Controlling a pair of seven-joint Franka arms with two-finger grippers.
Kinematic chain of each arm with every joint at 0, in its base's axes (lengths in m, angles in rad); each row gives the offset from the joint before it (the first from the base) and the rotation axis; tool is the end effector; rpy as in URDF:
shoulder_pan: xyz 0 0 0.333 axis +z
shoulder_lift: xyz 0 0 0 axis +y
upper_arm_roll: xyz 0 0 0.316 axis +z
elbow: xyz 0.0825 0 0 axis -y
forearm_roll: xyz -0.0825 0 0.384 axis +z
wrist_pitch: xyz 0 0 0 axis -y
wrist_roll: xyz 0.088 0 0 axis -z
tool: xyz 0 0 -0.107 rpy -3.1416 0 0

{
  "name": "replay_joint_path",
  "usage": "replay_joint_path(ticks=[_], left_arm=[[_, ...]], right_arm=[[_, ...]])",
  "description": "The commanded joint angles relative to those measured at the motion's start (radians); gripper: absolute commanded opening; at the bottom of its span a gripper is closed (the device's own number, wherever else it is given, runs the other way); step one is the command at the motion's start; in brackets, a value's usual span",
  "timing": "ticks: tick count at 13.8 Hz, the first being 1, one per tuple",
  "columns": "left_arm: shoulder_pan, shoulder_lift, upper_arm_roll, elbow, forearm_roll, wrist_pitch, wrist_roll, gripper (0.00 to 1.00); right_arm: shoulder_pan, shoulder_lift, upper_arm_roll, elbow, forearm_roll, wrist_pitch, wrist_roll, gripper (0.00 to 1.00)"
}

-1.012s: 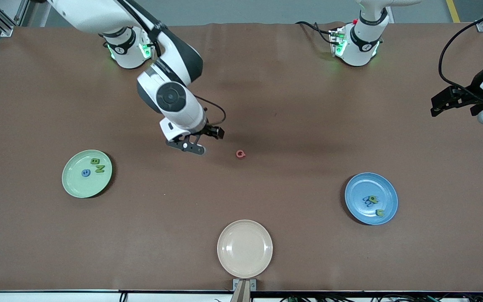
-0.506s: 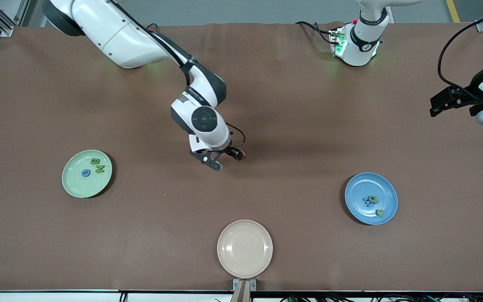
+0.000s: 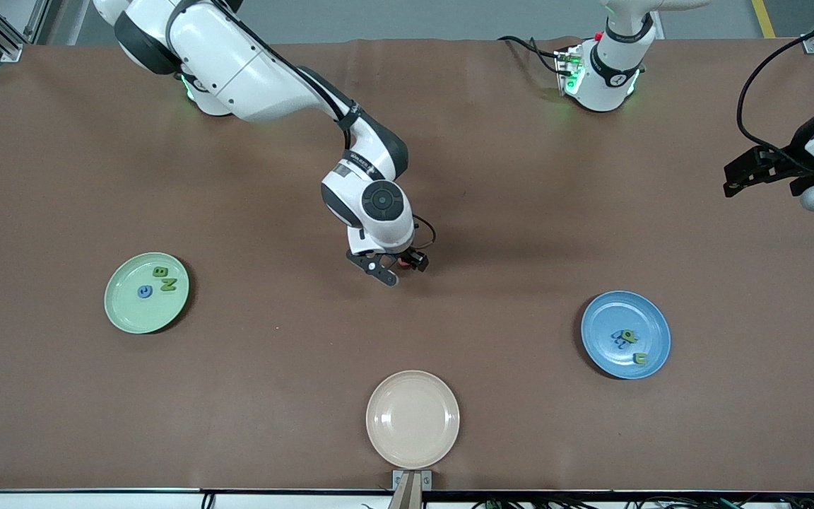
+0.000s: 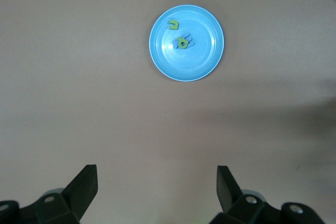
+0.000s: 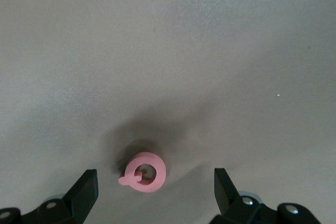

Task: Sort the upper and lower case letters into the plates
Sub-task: 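Reach the pink q with the right gripper and grasp it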

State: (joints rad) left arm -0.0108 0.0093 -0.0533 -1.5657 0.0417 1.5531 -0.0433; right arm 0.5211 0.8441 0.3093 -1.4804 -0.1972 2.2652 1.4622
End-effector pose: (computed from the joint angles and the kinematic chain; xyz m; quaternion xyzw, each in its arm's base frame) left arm 0.5546 -0.0309 0.6203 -0.9997 0.0103 0.0098 0.0212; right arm 0.5120 0.4972 0.1870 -0.9545 0.2952 0.0400 0.0093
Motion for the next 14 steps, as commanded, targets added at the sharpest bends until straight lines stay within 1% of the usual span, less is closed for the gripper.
replay_joint_path(ticks=[1, 3, 4, 5, 8, 14], left_arm=[[-0.003, -0.008, 0.007, -0.005, -0.017, 0.010, 0.022, 1.00], [-0.005, -0.005, 0.007, -0.008, -0.017, 0.010, 0.022, 1.00], [-0.005, -0.003, 0.007, -0.007, -0.017, 0.010, 0.022, 1.00], [-0.005, -0.003, 0.007, -0.005, -0.017, 0.010, 0.022, 1.00], [-0.006, -0.003, 0.007, -0.005, -0.017, 0.010, 0.022, 1.00], [-0.003, -0.003, 0.007, -0.005, -0.017, 0.010, 0.022, 1.00]], right_arm=[[0.022, 0.036, -0.015, 0.040, -0.021, 0.002, 0.020, 0.97], [0.022, 0.036, -0.013, 0.040, -0.018, 0.000, 0.018, 0.96], [0.023, 0.036, -0.013, 0.038, -0.018, 0.000, 0.018, 0.91], [0.025, 0.036, -0.013, 0.038, -0.019, 0.000, 0.017, 0.82], [0.025, 0.036, -0.013, 0.038, -0.019, 0.000, 0.017, 0.64], [0.028, 0.036, -0.013, 0.038, -0.019, 0.000, 0.009, 0.41]])
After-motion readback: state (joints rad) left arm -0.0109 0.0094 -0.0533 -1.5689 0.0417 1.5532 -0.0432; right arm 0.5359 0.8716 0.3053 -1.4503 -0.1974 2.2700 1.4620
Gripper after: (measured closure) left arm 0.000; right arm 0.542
